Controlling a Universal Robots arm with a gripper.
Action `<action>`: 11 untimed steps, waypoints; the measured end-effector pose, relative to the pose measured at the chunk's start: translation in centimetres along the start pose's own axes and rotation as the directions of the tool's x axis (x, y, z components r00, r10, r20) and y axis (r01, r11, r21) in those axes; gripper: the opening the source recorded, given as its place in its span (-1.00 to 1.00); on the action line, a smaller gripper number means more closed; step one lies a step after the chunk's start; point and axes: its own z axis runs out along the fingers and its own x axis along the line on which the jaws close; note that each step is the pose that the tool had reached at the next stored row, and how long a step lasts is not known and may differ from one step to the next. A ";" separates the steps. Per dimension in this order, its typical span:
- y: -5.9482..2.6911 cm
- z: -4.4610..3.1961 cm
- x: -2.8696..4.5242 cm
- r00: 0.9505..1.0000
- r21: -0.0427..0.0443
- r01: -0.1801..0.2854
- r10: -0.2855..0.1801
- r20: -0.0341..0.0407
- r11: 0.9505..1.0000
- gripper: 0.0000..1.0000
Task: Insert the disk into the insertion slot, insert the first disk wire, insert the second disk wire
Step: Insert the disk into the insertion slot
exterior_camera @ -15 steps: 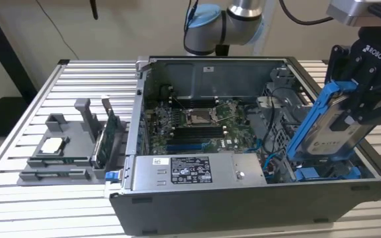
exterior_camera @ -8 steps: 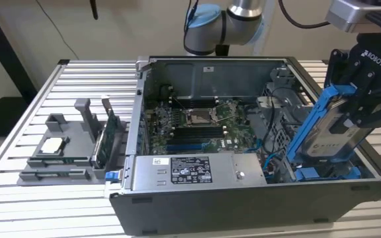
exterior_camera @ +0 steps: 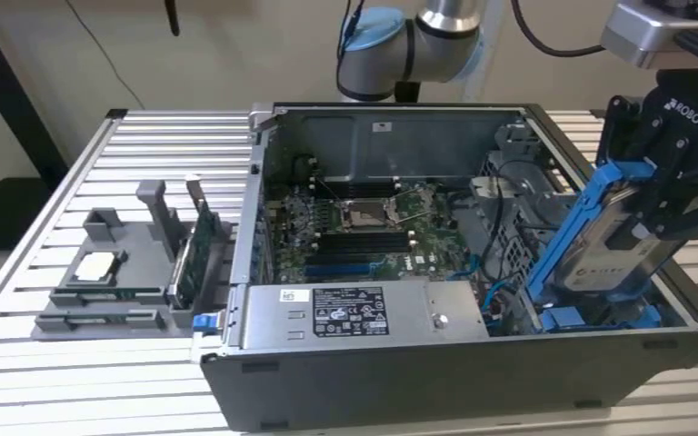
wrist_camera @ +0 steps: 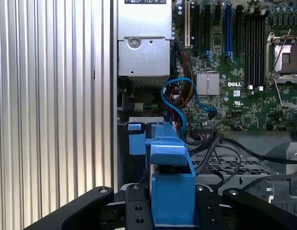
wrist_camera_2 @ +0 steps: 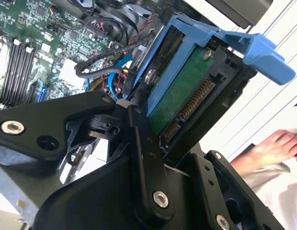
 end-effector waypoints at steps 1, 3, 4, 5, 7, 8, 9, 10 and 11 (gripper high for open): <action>-0.01 0.06 0.03 1.000 0.000 0.000 0.000 0.000 1.000 -0.35; -0.02 0.21 0.07 1.000 0.000 0.000 0.000 0.000 1.000 -0.35; -0.03 0.29 0.08 1.000 0.000 0.000 0.000 0.000 1.000 -0.35; -0.04 0.37 0.09 1.000 0.000 0.000 0.000 0.000 1.000 -0.35; -0.05 0.59 0.10 1.000 0.000 0.000 0.000 0.000 1.000 -0.35; -0.06 0.73 0.11 1.000 0.000 0.000 0.000 0.000 1.000 -0.35; -0.08 0.89 0.11 1.000 0.000 0.000 0.000 0.000 1.000 -0.35; -0.09 1.06 0.11 1.000 0.000 0.000 0.000 0.000 1.000 -0.35; -0.09 1.22 0.11 1.000 0.000 0.000 0.000 0.000 1.000 -0.35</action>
